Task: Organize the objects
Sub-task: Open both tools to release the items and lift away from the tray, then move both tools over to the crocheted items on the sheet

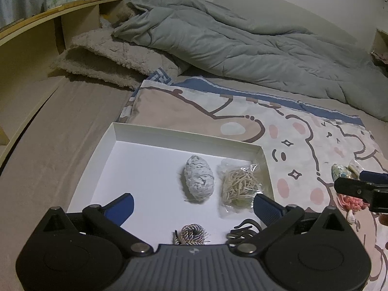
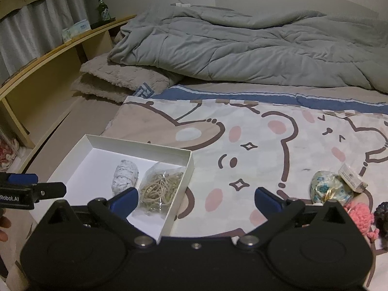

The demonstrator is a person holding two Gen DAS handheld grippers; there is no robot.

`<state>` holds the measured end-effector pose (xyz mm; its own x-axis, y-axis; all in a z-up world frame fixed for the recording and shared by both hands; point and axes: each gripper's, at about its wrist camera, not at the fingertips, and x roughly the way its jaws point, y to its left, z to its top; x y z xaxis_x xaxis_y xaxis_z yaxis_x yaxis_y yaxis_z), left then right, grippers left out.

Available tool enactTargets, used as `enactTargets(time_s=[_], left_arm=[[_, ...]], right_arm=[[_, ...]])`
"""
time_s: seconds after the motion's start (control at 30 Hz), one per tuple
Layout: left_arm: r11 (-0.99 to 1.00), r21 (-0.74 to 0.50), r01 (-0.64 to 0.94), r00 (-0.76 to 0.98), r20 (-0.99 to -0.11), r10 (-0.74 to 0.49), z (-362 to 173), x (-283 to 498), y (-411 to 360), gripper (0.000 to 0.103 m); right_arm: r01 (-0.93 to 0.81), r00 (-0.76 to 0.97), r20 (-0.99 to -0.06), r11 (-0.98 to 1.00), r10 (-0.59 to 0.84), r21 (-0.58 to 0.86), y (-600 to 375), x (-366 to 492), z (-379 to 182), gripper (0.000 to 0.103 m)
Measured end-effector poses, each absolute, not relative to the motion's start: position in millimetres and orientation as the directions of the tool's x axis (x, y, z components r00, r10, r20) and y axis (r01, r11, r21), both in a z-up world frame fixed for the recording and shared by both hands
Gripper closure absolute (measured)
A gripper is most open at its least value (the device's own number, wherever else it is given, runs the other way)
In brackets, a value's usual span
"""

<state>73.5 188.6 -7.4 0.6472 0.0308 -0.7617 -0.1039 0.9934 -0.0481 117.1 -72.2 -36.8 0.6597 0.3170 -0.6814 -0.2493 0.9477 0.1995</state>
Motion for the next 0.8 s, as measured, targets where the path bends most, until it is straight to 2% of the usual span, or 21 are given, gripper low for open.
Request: enactTargets(time_s=[0.37,0.8], left_arm=[[0.997,-0.052,-0.064,0.657,-0.754,0.003,-6.4,86.7,156.0,0.0],[0.996,-0.079,0.04,0.661,-0.745,-0.086,-12.3,111.4,86.6,0.0]], right_arm=[[-0.211,0.677,-0.686,0.963,0.268,0.168,-109.1,117.8,-30.8,0.0],[-0.105,0.703,-0.687,0.982,0.187,0.159,-191.7,116.4,-33.0,0.0]])
